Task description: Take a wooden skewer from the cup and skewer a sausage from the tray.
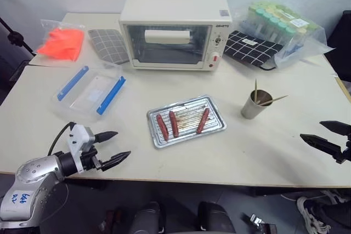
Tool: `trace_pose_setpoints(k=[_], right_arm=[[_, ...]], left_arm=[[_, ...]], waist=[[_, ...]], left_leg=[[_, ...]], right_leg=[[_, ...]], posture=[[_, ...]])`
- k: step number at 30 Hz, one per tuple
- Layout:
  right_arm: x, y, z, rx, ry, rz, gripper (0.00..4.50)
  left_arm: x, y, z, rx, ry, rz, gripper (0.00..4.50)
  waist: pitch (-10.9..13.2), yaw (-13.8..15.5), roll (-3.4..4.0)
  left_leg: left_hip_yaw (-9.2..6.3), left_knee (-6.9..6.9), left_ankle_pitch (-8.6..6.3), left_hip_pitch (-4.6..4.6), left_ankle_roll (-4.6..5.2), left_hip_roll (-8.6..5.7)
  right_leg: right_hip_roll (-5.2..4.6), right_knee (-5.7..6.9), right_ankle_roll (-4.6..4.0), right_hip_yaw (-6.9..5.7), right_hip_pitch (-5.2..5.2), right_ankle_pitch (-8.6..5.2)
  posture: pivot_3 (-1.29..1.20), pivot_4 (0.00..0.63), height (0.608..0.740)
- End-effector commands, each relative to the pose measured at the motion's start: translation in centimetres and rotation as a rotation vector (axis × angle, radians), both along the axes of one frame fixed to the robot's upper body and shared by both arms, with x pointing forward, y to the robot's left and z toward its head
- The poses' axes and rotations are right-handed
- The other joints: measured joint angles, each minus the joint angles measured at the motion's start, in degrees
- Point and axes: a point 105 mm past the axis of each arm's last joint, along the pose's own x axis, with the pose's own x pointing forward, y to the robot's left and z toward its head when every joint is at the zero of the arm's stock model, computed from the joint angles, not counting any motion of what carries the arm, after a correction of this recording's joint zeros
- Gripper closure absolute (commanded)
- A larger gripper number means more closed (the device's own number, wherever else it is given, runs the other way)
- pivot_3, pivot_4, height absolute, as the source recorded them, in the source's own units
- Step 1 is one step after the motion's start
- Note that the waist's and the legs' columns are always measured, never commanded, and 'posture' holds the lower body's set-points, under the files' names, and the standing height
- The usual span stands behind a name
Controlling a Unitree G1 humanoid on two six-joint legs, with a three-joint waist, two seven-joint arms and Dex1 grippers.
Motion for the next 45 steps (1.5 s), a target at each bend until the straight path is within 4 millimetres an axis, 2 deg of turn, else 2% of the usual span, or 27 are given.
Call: trace_pose_setpoints(k=[1,10,14,18,24,31,39,45], right_arm=[[-0.1,-0.1,1.1,-0.002,-0.040,-0.007,0.00],[0.4,-0.5,1.0,0.018,-0.072,-0.068,0.00],[0.6,0.1,0.8,0.020,-0.078,-0.071,0.00],[1.0,1.6,0.9,0.113,-0.124,-0.085,0.00],[2.0,4.5,1.2,0.347,-0.221,-0.164,0.00],[3.3,5.9,1.3,0.561,-0.276,-0.259,0.00],[5.0,6.9,1.8,0.607,-0.310,-0.250,0.00],[6.6,7.5,1.7,0.617,-0.316,-0.236,0.00]], left_arm=[[-0.3,-0.3,0.9,-0.004,-0.035,-0.017,0.01],[-0.1,-0.2,1.5,-0.014,-0.026,0.021,0.01],[-0.3,-0.6,2.1,-0.059,-0.011,0.002,0.01],[-0.3,-1.4,2.7,-0.056,-0.044,-0.015,0.01],[-0.1,-5.3,5.7,-0.146,-0.093,-0.163,0.01],[0.9,-9.6,8.5,-0.222,-0.166,-0.313,0.01],[2.1,-11.9,8.5,-0.231,-0.185,-0.400,0.01],[2.5,-12.6,8.5,-0.238,-0.197,-0.426,0.01]], waist=[[0.0,0.0,0.00],[0.0,0.0,0.00],[0.0,0.0,0.00],[0.0,0.0,-0.01],[0.0,0.2,-0.03],[-0.1,0.1,-0.08],[-0.1,-0.1,-0.07],[-0.1,-0.1,-0.08]], left_leg=[[0.00,0.00,0.00,0.00,0.00,0.00],[0.00,0.01,0.00,0.00,0.00,0.00],[0.00,0.02,0.00,0.00,0.00,0.00],[0.00,0.02,0.00,-0.01,0.00,0.00],[-0.02,0.07,0.00,-0.03,-0.01,-0.01],[-0.01,0.13,0.01,-0.06,0.00,-0.07],[0.03,0.14,0.03,-0.06,0.01,-0.05],[0.03,0.19,0.04,-0.07,0.03,-0.05]], right_leg=[[0.00,0.00,0.00,0.00,0.00,0.00],[0.00,0.02,0.00,0.00,0.00,0.00],[0.01,0.04,0.00,0.01,0.00,0.00],[0.02,0.05,0.00,0.01,0.00,0.00],[0.00,0.36,0.00,0.03,-0.02,0.00],[0.07,0.43,0.02,0.04,-0.02,0.01],[0.19,0.44,0.02,0.08,-0.04,0.01],[0.18,0.45,0.03,0.10,-0.04,0.01]], posture=[[0.00,0.150,0.740],[0.00,0.150,0.740],[0.00,0.150,0.740],[0.00,0.150,0.740],[0.00,0.150,0.740],[0.00,0.150,0.740],[0.00,0.150,0.740],[0.00,0.150,0.740]])
